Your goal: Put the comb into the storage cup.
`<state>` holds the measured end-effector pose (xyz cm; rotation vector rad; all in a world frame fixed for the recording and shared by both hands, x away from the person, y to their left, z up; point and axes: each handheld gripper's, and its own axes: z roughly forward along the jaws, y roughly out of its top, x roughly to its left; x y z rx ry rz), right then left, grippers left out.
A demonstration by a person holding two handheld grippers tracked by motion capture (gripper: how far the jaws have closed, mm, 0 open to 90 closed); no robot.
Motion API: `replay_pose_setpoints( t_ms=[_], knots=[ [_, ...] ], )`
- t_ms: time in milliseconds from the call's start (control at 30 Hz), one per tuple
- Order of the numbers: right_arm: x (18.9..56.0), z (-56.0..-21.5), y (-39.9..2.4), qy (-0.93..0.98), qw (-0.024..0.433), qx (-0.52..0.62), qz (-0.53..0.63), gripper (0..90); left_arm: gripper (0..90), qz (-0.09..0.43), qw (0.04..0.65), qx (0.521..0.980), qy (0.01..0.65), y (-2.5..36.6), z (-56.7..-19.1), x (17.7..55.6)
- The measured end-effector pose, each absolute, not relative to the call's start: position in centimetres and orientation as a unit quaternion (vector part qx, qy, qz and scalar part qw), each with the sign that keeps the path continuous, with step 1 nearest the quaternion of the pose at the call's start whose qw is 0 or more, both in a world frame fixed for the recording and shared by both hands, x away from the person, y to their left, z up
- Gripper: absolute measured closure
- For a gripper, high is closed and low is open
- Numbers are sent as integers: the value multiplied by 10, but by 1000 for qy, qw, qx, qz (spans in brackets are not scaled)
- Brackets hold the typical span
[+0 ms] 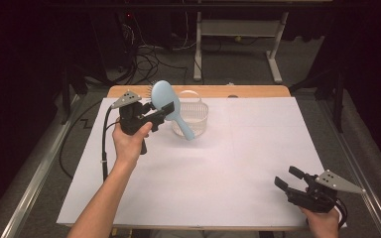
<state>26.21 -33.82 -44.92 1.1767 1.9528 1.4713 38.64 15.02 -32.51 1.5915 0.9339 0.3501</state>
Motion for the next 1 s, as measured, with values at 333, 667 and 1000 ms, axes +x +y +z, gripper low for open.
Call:
replay_pose_setpoints(
  t_ms=[333, 667, 1000],
  knots=[
    [262, -449, -337, 707, 215, 420, 527, 289, 518, 159, 580, 690, 403, 144, -318, 400],
    [262, -449, -337, 707, 215, 421, 526, 290, 518, 165, 580, 688, 404, 136, -309, 414],
    [261, -449, -336, 710, 214, 418, 525, 290, 518, 176, 581, 680, 410, 133, -300, 426]
  ],
)
